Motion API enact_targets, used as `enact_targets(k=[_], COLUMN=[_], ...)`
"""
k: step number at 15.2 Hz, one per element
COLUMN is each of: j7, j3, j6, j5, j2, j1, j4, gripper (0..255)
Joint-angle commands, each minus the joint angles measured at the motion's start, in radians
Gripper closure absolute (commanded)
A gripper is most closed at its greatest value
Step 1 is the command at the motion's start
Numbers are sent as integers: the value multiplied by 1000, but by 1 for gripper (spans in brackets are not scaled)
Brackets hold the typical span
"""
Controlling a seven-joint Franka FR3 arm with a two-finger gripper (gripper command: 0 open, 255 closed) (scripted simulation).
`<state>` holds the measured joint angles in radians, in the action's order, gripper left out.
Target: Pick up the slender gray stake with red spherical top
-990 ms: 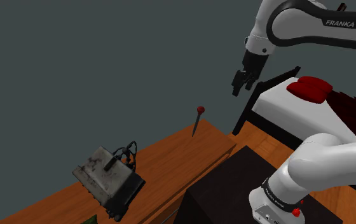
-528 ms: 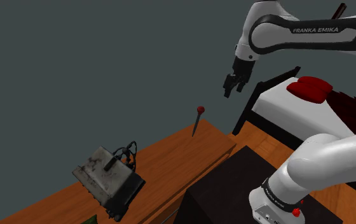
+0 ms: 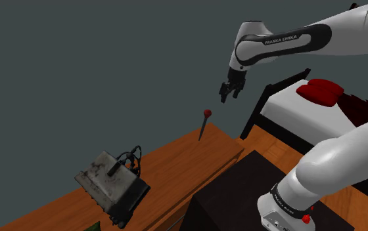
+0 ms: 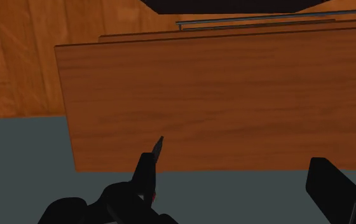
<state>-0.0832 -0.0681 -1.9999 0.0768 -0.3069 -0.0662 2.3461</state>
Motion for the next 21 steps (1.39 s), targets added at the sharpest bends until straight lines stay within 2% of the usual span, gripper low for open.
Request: enact_targets(k=[1,11,21], j7=[-11,-95,-166], j3=[-12,-58,-59], j6=[-45,-186,-203], j5=[-2,-53,-121], j2=[71,460,861], j1=[-5,-43,-109], j4=[-23,-250,-608], gripper=[0,0,0])
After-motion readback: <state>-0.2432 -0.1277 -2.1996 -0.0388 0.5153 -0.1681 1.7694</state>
